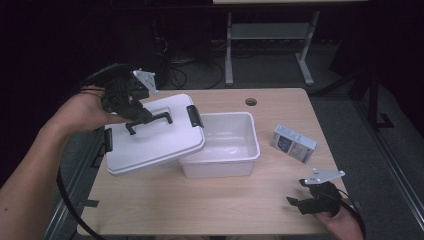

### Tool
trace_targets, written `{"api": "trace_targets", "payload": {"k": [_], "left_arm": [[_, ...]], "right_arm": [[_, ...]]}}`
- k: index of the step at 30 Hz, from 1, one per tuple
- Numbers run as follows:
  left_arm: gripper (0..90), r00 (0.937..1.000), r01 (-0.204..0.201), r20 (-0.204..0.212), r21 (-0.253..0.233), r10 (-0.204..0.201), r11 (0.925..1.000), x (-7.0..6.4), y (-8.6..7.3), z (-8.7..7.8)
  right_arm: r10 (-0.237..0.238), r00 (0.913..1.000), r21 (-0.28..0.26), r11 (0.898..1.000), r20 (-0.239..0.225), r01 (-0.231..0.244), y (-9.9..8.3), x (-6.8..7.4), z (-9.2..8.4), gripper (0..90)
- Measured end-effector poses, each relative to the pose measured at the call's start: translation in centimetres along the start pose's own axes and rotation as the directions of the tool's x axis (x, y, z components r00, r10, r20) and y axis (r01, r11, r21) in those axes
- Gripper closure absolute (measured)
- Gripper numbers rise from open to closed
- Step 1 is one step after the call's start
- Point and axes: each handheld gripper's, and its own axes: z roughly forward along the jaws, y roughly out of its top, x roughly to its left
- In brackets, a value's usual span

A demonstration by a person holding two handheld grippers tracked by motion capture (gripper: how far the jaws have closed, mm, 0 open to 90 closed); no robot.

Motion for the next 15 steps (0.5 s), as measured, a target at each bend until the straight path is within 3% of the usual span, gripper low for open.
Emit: {"api": "trace_targets", "payload": {"k": [15], "left_arm": [[85.0, 0.9988, 0.049, -0.009, 0.001, -0.049, 0.9988, 0.0, -3.6, 0.4]], "right_arm": [[0.006, 1.0000, 0.004, 1.000, 0.000, -0.006, 0.0, -0.1, 0.1, 21.3]]}}
